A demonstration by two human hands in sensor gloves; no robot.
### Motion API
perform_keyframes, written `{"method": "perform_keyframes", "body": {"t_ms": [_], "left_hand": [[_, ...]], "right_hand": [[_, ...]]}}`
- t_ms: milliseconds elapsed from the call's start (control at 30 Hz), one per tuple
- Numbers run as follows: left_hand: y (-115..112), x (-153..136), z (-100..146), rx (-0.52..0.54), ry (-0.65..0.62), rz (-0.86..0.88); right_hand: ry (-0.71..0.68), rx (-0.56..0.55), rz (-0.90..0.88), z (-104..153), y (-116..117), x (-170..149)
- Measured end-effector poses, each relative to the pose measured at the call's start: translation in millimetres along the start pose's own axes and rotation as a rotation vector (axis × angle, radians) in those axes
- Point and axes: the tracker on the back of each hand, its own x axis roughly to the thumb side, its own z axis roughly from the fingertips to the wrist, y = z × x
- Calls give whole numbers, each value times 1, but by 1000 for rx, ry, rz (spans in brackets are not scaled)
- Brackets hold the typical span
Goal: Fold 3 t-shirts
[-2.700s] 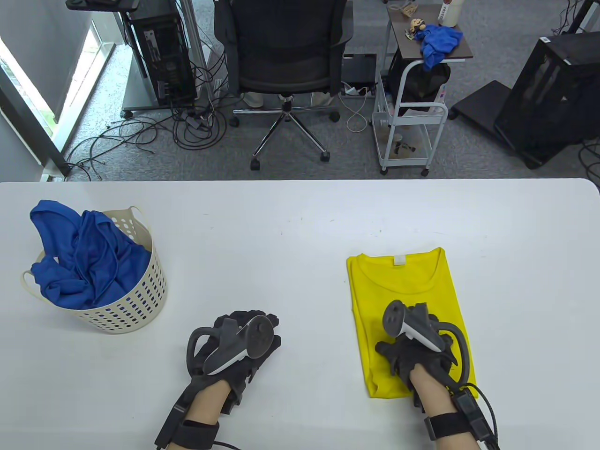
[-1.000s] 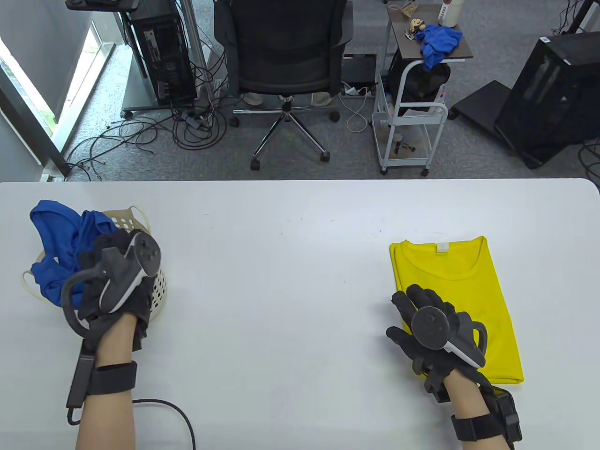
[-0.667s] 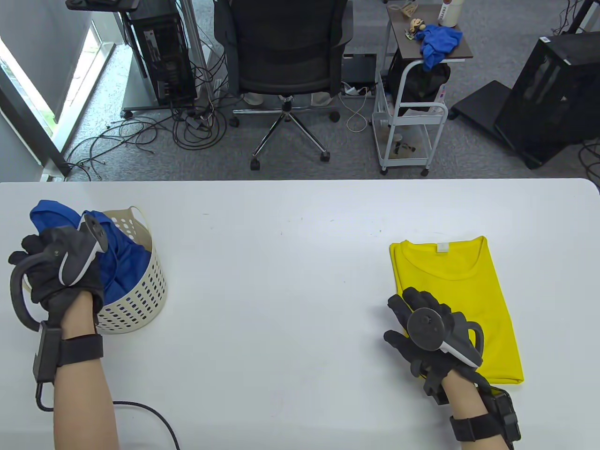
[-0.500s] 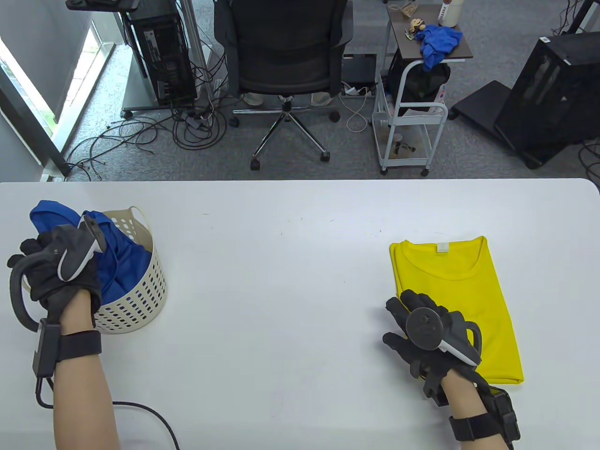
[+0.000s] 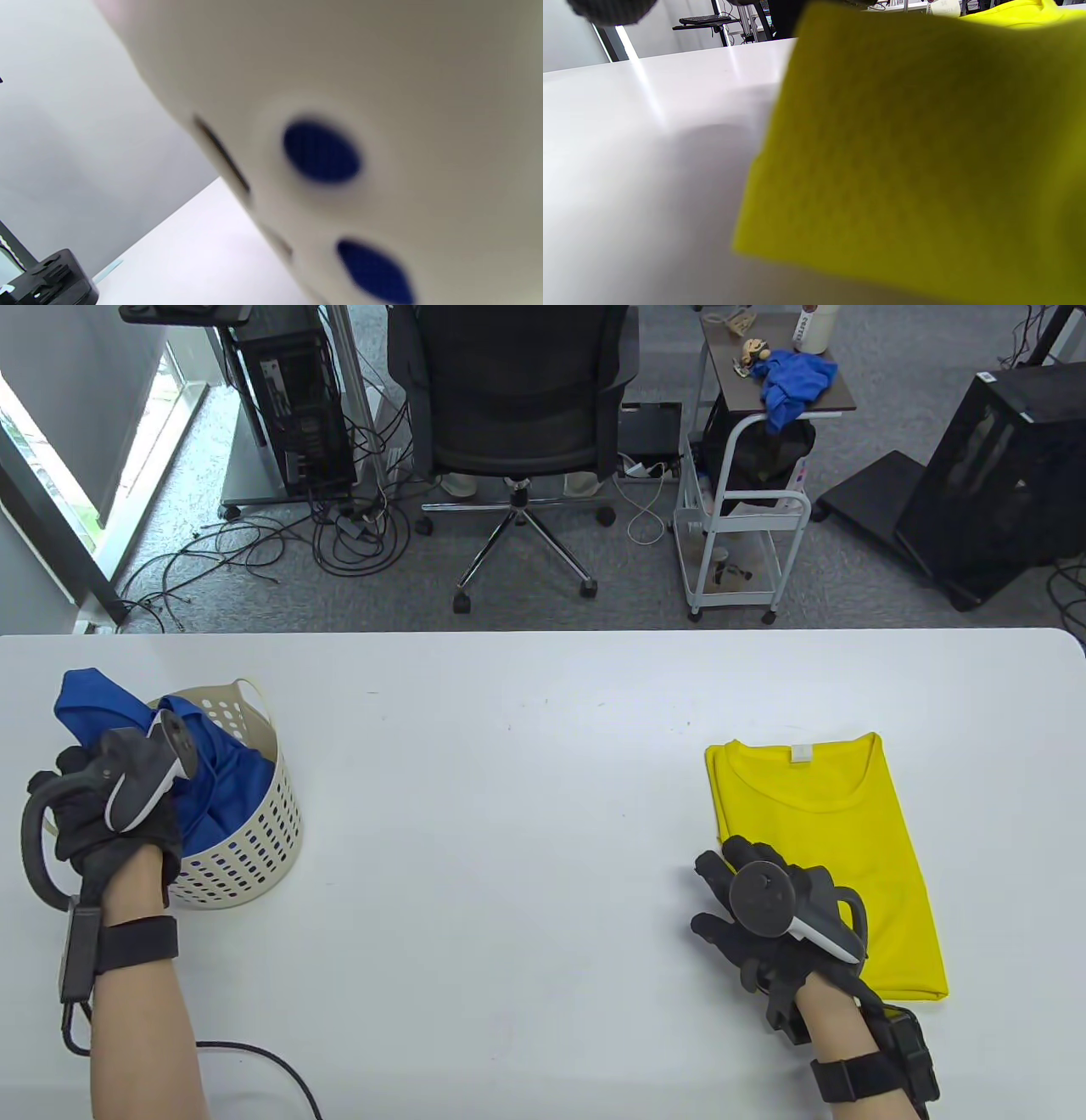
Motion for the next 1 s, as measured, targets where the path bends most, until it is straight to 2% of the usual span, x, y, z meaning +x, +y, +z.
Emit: {"method": "perform_keyframes", "body": {"t_ms": [200, 367, 633, 767, 1000], "left_hand": [[34, -7, 27, 189, -17, 94], [72, -15, 53, 263, -53, 279], [149, -15, 112, 400, -140, 363], [179, 3, 146, 458, -219, 377], [217, 60, 208, 554, -384, 370]], "right_hand": [[-8, -20, -10, 2, -4, 0], [-19, -38, -25, 4, -8, 1], [-30, -54, -53, 6, -13, 0], [-37, -63, -56, 7, -14, 1], [-51, -76, -61, 8, -16, 2]]}}
